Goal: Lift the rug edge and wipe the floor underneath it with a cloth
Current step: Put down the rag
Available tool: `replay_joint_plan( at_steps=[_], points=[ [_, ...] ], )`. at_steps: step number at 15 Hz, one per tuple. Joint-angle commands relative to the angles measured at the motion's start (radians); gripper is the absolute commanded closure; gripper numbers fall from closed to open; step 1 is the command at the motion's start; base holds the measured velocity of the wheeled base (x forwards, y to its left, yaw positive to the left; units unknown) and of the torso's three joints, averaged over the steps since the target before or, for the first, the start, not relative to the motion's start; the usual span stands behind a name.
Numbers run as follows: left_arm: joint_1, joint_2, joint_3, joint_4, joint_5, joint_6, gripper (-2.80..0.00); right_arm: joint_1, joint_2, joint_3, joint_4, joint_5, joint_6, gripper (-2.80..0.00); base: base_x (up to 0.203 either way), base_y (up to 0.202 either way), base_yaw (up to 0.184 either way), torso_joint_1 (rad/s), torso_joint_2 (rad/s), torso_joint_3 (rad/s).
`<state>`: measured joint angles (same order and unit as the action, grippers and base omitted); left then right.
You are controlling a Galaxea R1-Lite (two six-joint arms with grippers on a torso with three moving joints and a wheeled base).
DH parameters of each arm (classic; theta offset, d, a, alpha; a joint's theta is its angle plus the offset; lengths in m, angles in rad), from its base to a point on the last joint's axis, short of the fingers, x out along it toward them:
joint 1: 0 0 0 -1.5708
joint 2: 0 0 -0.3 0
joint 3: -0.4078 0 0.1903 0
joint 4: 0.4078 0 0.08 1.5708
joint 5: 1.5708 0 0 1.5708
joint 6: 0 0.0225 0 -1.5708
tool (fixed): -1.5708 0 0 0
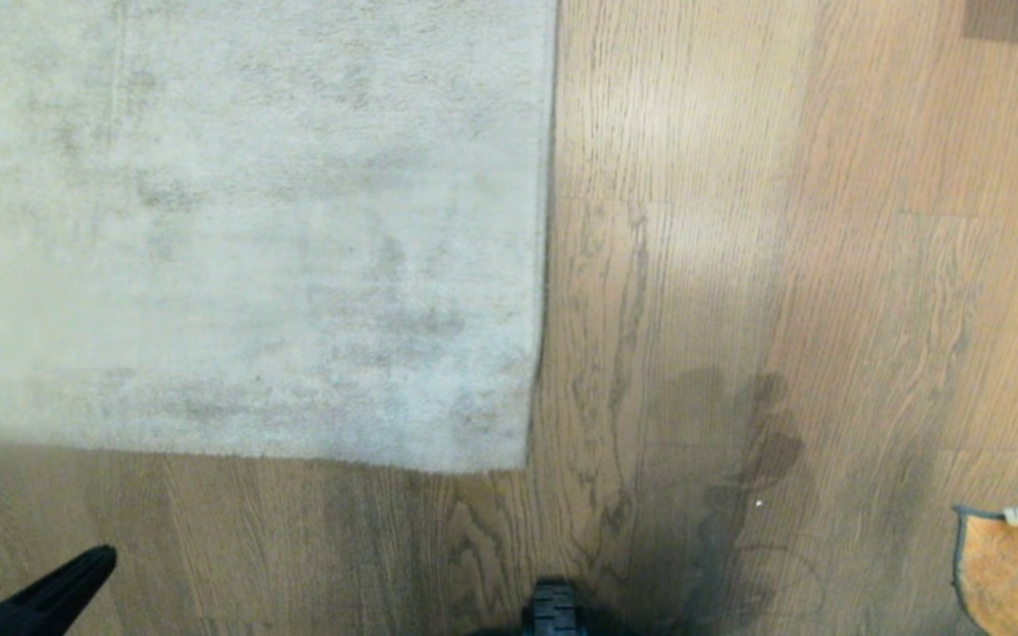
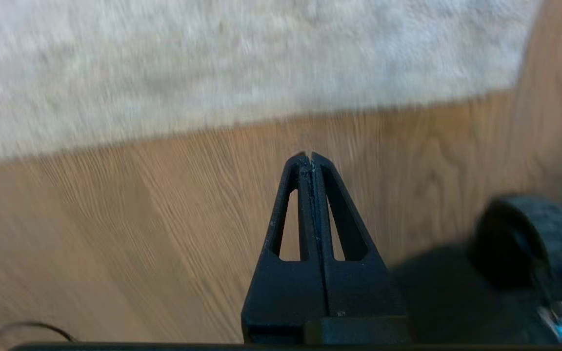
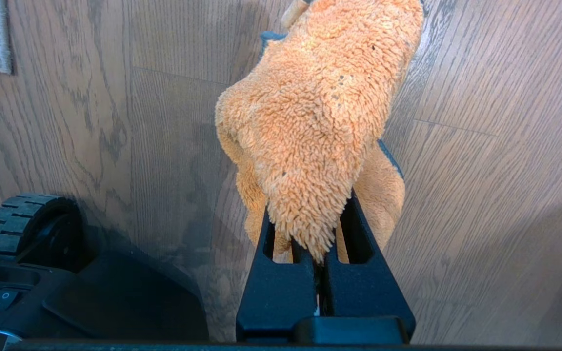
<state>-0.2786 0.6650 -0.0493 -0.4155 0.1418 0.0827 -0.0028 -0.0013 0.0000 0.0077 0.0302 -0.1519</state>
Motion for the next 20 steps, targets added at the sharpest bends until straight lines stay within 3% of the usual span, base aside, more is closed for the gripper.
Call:
replay_joint_plan(
  at_steps=[1, 6, 10, 14, 20],
  points=[
    [0.074, -0.173, 0.026, 0.044, -0.061, 0.001, 0.00, 0.000, 0.001, 0.000, 0.000, 0.000, -0.001, 0.00, 0.000, 0.000, 0.000, 0.000, 0.00, 0.000],
    [0.127, -0.382, 0.048, 0.270, -0.125, 0.002, 0.00, 0.000, 0.001, 0.000, 0.000, 0.000, -0.001, 0.00, 0.000, 0.000, 0.000, 0.000, 0.00, 0.000],
    [0.207, -0.388, 0.049, 0.325, -0.183, 0.007, 0.00, 0.000, 0.001, 0.000, 0.000, 0.000, -0.001, 0.00, 0.000, 0.000, 0.000, 0.000, 0.00, 0.000],
    [0.297, -0.478, 0.049, 0.407, -0.177, 0.034, 0.00, 0.000, 0.001, 0.000, 0.000, 0.000, -0.001, 0.00, 0.000, 0.000, 0.000, 0.000, 0.00, 0.000],
    [0.279, -0.665, 0.049, 0.419, -0.163, 0.007, 0.00, 0.000, 0.001, 0.000, 0.000, 0.000, -0.001, 0.00, 0.000, 0.000, 0.000, 0.000, 0.00, 0.000]
  ],
)
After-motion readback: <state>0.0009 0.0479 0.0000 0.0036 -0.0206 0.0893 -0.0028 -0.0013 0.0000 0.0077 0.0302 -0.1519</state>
